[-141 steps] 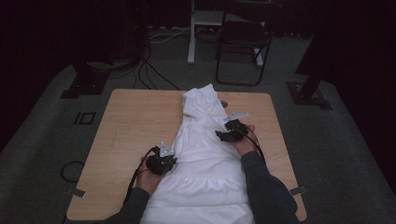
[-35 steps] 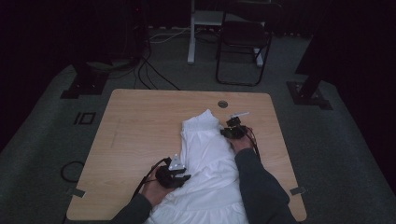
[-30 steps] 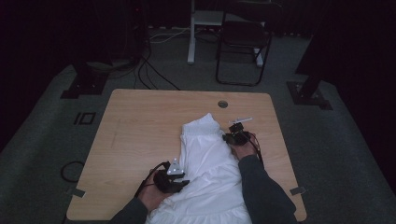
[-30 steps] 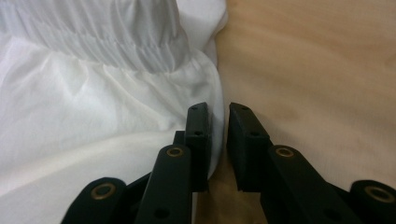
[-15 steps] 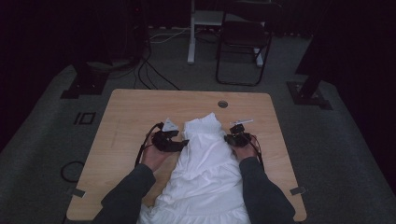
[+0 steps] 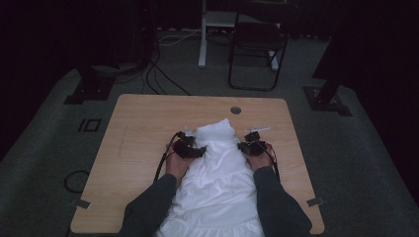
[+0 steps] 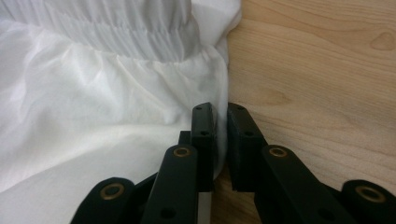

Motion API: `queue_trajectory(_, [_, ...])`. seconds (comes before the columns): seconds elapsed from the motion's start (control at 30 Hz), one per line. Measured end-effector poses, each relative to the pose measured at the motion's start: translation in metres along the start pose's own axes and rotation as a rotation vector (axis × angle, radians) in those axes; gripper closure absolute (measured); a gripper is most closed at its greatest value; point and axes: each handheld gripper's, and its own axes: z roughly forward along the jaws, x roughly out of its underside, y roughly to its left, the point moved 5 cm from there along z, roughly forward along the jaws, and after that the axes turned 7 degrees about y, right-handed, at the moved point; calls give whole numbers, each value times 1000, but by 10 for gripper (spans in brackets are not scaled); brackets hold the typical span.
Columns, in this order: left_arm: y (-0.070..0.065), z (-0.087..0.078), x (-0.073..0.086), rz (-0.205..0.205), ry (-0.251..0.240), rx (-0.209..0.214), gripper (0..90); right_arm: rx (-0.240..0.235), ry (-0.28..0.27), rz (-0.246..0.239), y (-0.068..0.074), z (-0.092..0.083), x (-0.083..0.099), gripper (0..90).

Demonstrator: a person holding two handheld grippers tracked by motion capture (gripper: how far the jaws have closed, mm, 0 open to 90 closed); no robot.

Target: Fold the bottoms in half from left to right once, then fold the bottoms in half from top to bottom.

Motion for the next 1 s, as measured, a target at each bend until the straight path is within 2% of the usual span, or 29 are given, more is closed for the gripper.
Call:
queue_trajectory(0.07, [1,1,0,14,-6,-5,394,0,-5,0,0,0,0,816])
queue_trajectory(0.13, [2,1,0,22,-10,-21,423,-8,-5,1,1,0,0,776])
queue_trajectory(0.17, [2,1,-1,30,-8,-26,438,-16,-2,-2,2,0,0,729])
queue_trajectory(0.2, [2,1,-1,30,-8,-26,441,-16,-2,-2,2,0,0,729])
queue_trajectory(0.23, [2,1,-1,35,-7,-30,440,-18,7,-21,3,0,-1,574])
queue_trajectory(0.3, [2,1,-1,38,-3,-34,440,-31,2,-29,3,0,-4,465])
queue_trajectory(0.33, [2,1,-1,38,-3,-34,440,-31,2,-29,3,0,-4,465])
queue_trajectory(0.37, [2,1,-1,38,-1,-34,440,-47,-32,-25,1,-4,-8,436])
queue_trajectory(0.4, [2,1,-1,38,-1,-34,440,-47,-32,-25,1,-4,-8,436])
queue_trajectory(0.47, [1,2,-1,39,5,-39,440,-57,-68,-64,2,-9,-16,408])
queue_trajectory(0.57, [-1,2,-3,50,11,-45,439,-93,-57,-131,6,-6,-24,420])
queue_trajectory(0.6, [-1,2,-3,50,11,-45,439,-93,-57,-131,6,-6,-24,420])
queue_trajectory(0.63, [-1,3,-3,54,14,-45,439,-92,-42,-161,7,0,-27,394])
queue_trajectory(0.67, [-1,3,-3,54,14,-45,439,-92,-42,-161,7,0,-27,394])
queue_trajectory(0.73, [-1,3,-3,56,13,-43,439,-76,-20,-197,10,10,-31,341])
queue_trajectory(0.77, [-1,3,-3,61,16,-43,439,-55,-11,-208,11,13,-32,324])
queue_trajectory(0.8, [-1,3,-3,61,16,-43,439,-55,-11,-208,11,13,-32,324])
queue_trajectory(0.83, [-1,3,-4,63,19,-43,439,-19,1,-216,10,19,-36,301])
queue_trajectory(1.0, [-1,3,-4,71,26,-39,439,2,-17,-195,7,27,-43,255])
